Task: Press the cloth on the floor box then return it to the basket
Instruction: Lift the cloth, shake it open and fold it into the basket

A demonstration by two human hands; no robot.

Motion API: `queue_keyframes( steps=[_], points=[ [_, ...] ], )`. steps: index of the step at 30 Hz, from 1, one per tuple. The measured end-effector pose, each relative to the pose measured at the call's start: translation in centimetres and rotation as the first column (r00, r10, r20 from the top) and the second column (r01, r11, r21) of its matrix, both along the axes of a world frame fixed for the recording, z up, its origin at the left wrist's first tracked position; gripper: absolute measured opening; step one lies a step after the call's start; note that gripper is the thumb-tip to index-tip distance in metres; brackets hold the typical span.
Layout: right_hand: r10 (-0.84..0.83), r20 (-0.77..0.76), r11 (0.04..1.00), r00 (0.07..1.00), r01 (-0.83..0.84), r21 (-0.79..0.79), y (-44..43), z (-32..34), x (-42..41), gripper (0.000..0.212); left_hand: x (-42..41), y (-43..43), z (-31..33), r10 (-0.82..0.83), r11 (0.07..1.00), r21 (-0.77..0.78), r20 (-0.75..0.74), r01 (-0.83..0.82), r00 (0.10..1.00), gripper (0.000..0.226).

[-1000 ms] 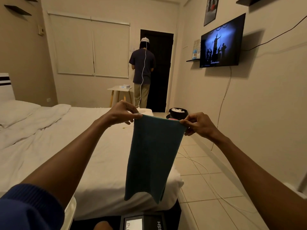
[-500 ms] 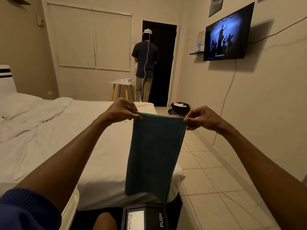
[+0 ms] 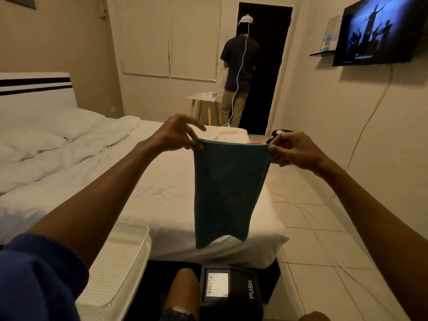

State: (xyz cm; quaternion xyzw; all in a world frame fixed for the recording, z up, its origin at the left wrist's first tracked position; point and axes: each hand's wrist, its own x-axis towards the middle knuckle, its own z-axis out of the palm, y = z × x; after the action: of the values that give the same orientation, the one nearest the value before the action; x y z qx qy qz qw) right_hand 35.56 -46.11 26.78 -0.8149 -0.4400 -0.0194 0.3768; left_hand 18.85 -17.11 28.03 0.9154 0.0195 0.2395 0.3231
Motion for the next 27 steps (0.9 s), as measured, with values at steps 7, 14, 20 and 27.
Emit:
queue_keyframes(
  steps=[7,14,20,27],
  points=[
    [0.138,0.105,0.987,0.985,-0.145,0.063,8.0,4.0,-3.6,0.022,-6.2,6.5,5.3,0.162,0.985,0.061,-0.04,-0.16,0.986,0.022],
    [0.182,0.088,0.969,0.979,-0.193,0.153,14.8,5.9,-8.6,0.02,-12.8,12.0,8.7,0.209,0.977,0.066,-0.063,-0.205,0.976,0.015],
    [0.168,0.062,0.964,0.984,-0.177,0.198,20.2,2.8,-12.8,0.017,-17.1,15.7,6.3,0.265,0.962,0.078,-0.034,-0.262,0.964,0.022],
    [0.159,0.065,0.972,0.985,-0.167,0.162,25.5,0.4,-15.2,0.013,-19.0,20.3,3.3,0.363,0.932,0.028,-0.038,-0.362,0.931,0.019]
  ],
)
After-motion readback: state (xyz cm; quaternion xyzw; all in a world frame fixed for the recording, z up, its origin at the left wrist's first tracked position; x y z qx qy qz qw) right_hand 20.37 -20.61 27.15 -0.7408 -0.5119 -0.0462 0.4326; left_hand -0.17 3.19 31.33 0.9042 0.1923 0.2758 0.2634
